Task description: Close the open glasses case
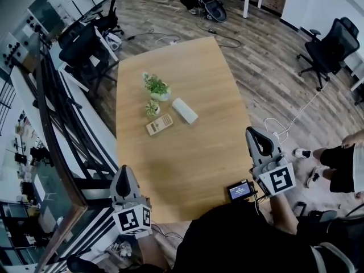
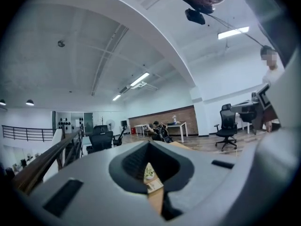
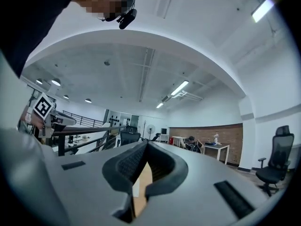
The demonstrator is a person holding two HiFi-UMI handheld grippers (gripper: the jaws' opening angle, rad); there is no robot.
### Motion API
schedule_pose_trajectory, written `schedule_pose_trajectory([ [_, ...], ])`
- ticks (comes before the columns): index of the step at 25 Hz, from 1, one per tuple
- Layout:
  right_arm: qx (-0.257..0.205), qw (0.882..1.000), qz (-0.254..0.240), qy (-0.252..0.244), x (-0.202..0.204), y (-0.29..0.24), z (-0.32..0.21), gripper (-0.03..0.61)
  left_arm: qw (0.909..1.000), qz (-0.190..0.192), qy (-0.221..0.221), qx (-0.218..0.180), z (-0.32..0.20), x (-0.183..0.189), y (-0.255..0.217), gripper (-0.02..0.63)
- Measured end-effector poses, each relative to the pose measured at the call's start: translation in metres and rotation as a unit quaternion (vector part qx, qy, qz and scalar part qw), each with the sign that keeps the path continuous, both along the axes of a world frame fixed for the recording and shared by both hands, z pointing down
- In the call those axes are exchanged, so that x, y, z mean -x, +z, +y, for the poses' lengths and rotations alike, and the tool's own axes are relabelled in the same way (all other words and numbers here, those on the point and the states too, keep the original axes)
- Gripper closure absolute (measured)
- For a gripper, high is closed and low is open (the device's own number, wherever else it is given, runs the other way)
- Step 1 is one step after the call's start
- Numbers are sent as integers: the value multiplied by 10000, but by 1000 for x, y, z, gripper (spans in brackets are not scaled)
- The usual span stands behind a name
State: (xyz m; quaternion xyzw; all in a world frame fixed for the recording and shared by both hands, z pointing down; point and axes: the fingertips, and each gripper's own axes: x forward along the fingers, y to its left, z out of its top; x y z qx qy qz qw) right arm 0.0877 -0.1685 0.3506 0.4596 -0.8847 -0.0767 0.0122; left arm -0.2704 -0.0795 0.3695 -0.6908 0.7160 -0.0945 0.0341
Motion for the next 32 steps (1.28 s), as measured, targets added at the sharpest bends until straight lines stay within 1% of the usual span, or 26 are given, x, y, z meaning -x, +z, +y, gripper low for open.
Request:
schedule_pose_trajectory([
  [5,-63,9999,-25,-84,1,-7,3,565,10000,-37,46,-42,1,-6,-7,614],
  [8,-13,9999,74,-152,7,-5,7,565,10000,-20,38,-64,5,-5,-7,614],
  [15,19,9998,-23,-194,14,-5,8,566,10000,-20,58,-64,9,-6,-4,614],
  [19,40,9998,-25,-205,14,-6,9,566,10000,-9,-25,-30,12,-5,-7,614],
  [28,-39,9995,-100,-282,18,-4,12,566,10000,34,-54,-32,17,-1,-3,614],
  [32,34,9995,-82,-311,19,-3,14,566,9999,47,-98,-11,22,-1,-2,614],
])
